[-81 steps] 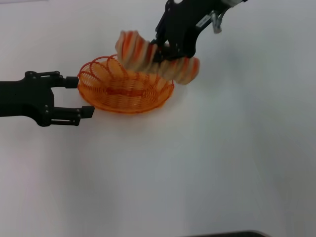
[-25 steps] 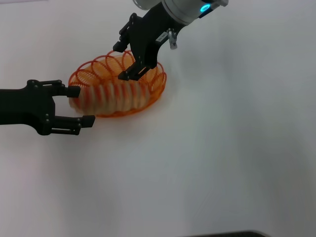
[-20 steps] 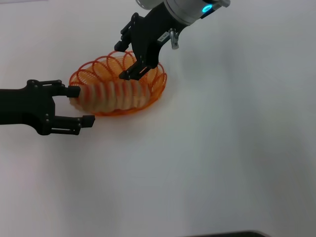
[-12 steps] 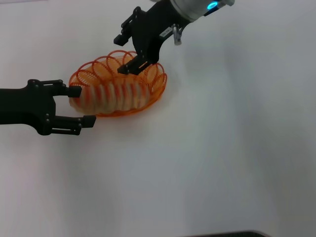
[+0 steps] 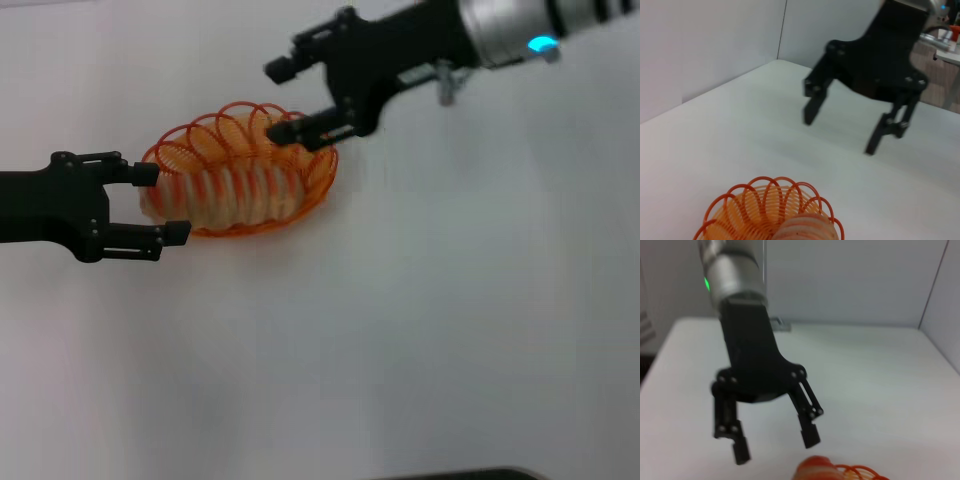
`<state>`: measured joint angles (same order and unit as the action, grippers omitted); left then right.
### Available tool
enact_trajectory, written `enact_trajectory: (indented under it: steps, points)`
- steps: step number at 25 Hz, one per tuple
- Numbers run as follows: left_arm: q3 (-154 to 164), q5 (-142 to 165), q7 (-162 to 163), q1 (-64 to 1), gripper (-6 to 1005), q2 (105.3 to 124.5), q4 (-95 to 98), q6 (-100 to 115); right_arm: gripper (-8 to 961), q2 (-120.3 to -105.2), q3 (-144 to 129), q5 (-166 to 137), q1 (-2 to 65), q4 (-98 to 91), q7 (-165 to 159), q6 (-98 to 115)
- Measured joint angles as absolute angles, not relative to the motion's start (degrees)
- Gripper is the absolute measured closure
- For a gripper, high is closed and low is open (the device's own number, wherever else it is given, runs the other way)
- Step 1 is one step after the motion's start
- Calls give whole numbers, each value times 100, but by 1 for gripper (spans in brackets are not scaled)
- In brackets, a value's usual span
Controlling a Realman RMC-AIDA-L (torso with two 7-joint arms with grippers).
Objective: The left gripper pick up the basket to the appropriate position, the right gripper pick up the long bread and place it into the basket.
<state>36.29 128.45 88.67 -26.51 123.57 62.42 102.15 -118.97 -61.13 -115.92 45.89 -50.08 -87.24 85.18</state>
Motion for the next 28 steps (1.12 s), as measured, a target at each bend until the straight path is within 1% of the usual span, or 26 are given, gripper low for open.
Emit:
enact_trajectory:
  steps: [3, 9, 11, 14, 17, 22, 28]
  points:
    - [3614, 12761, 8875, -2628, 140, 12364, 6230, 10175, 265, -11855, -5689, -11361, 4090, -5030, -8510, 8991]
    - [3562, 12519, 8873, -2466, 140, 12363, 6172, 10027, 267, -11848, -4697, -11276, 3162, -5038, -7936, 9964]
    - [3517, 12443, 8856, -2406, 140, 12359, 6127, 10022, 267, -11865, -4381, -11271, 2835, -5018, -7682, 10176]
    - [3485, 12399, 8847, -2341, 141, 12358, 6089, 10022, 267, -11933, -3904, -11258, 2350, -4958, -7221, 10397]
    - [3462, 12324, 8818, -2180, 141, 12365, 6040, 10023, 267, -11940, -3541, -11245, 2003, -4745, -6941, 10486]
    - [3462, 12168, 8756, -2037, 141, 12366, 5982, 10014, 267, -11925, -3165, -11241, 1648, -4609, -6728, 10546]
    - [3463, 12160, 8630, -2062, 141, 12370, 5718, 9910, 267, -11924, -3125, -11249, 1695, -4480, -6667, 10473]
